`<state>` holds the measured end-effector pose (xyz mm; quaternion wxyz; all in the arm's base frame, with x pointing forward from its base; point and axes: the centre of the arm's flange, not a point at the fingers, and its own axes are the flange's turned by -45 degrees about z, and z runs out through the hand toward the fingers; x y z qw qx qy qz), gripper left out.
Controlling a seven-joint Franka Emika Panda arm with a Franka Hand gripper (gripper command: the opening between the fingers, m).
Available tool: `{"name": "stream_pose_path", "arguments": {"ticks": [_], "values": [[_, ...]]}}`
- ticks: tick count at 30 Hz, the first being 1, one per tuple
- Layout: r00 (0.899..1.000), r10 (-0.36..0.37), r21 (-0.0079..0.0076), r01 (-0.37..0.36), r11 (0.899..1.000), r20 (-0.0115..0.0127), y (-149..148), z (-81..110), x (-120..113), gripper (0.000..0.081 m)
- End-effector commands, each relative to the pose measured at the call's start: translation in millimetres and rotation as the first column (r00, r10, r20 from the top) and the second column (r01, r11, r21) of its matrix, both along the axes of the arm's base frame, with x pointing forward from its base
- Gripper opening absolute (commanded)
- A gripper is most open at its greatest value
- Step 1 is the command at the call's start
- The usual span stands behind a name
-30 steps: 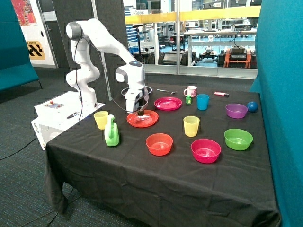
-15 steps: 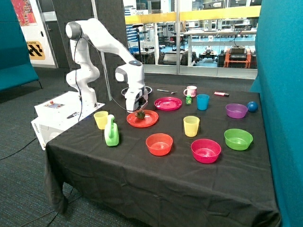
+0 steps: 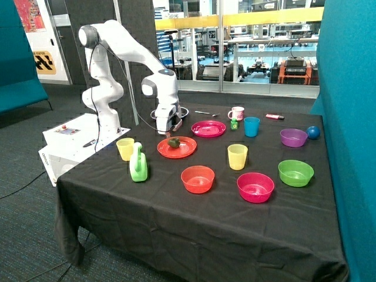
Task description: Serve the vegetables in different plates
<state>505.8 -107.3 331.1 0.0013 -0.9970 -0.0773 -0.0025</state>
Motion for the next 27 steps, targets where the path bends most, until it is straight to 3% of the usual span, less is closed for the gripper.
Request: {"name": "stream_pose_path", "arguments": {"ticks": [1,6,17,22,27], "values": [[0.996,0.092,-0.0029,-0.092,0.996,-0.0048,26.6,18.7,-16.3,0.0808],[0.994,0.105,-0.0029,-0.105,0.994,-0.0048,43.6,18.6,-24.4,0.0808],[0.978,0.207,-0.0029,-0.207,0.978,-0.0048,87.2,30.9,-47.4,0.0808],[0.971,0.241,-0.0029,-0.241,0.971,-0.0048,106.1,38.5,-58.7,0.0773],[0.97,0.241,-0.0029,-0.241,0.97,-0.0048,118.8,44.6,-64.6,0.0737]]}}
